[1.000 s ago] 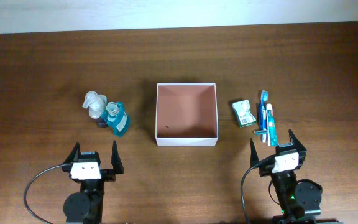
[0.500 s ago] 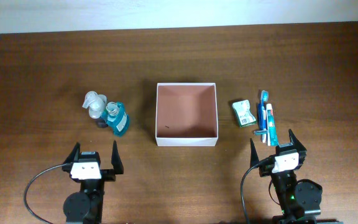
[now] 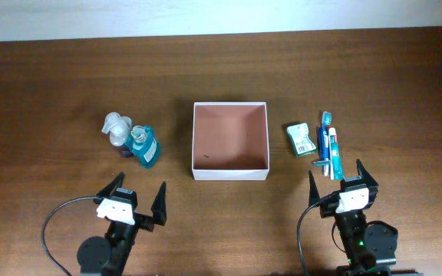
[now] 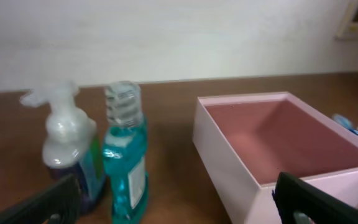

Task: Pack container

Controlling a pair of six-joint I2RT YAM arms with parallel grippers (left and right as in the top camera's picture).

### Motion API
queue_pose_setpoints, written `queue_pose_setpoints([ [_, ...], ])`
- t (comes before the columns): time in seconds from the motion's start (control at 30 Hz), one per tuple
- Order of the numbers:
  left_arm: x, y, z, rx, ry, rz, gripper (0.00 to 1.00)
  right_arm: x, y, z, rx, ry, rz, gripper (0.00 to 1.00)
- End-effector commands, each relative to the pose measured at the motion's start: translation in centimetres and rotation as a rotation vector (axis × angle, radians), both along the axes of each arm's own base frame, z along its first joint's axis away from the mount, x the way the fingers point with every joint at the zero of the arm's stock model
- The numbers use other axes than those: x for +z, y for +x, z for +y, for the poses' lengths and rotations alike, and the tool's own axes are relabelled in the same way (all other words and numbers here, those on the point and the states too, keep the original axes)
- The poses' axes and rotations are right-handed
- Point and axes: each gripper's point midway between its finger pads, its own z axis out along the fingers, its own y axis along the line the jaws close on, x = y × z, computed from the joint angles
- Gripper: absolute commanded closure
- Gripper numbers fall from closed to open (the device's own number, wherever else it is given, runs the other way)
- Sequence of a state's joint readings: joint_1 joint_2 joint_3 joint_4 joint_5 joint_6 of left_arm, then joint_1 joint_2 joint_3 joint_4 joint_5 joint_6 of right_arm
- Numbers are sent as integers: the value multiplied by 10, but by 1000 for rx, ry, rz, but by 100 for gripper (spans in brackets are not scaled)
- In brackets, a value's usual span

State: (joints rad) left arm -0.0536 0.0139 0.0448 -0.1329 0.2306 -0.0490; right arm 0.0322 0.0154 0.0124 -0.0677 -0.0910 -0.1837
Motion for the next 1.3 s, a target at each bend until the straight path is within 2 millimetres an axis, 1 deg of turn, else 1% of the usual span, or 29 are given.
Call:
queue_pose_setpoints([
  [0.0, 32, -11, -9, -57, -16, -19, 1, -2, 0, -3, -17, 3, 0, 2],
  [0.13, 75, -17, 5, 24, -10, -32, 1, -2, 0, -3, -17, 3, 0, 2],
  [0.23, 109, -18, 14, 76, 11, 14, 1, -2, 0, -3, -17, 3, 0, 2],
  [0.3, 119, -13, 14, 71, 48, 74, 1, -2, 0, -3, -17, 3, 0, 2],
  [0.33, 121, -9, 13, 66, 72, 117, 1, -2, 0, -3, -17, 4, 1, 2],
  [0.4, 119, 2, 13, 52, 123, 234, 1, -2, 0, -3, -17, 3, 0, 2],
  [0.43, 112, 13, 12, 33, 168, 383, 0, -2, 0, -3, -17, 3, 0, 2],
  [0.5, 107, 23, 12, 22, 179, 527, 1, -2, 0, -3, -17, 4, 1, 2],
  [0.57, 107, 33, 11, 12, 187, 653, 1, -2, 0, -3, -17, 3, 0, 2],
  [0.67, 113, 48, 10, 1, 193, 765, 1, -2, 0, -3, -17, 4, 1, 2],
  [0.83, 120, 72, 6, -20, 186, 835, 1, -2, 0, -3, -17, 3, 0, 2],
  [0.9, 117, 78, 5, -22, 187, 846, 1, -2, 0, -3, -17, 3, 0, 2],
  [1.03, 107, 85, 4, -27, 186, 878, 1, -2, 0, -3, -17, 3, 0, 2],
  [1.1, 103, 86, 0, -48, 174, 891, 1, -2, 0, -3, -17, 3, 0, 2],
  [1.27, 98, 90, -3, -66, 164, 907, 1, -2, 0, -3, -17, 4, 1, 1],
])
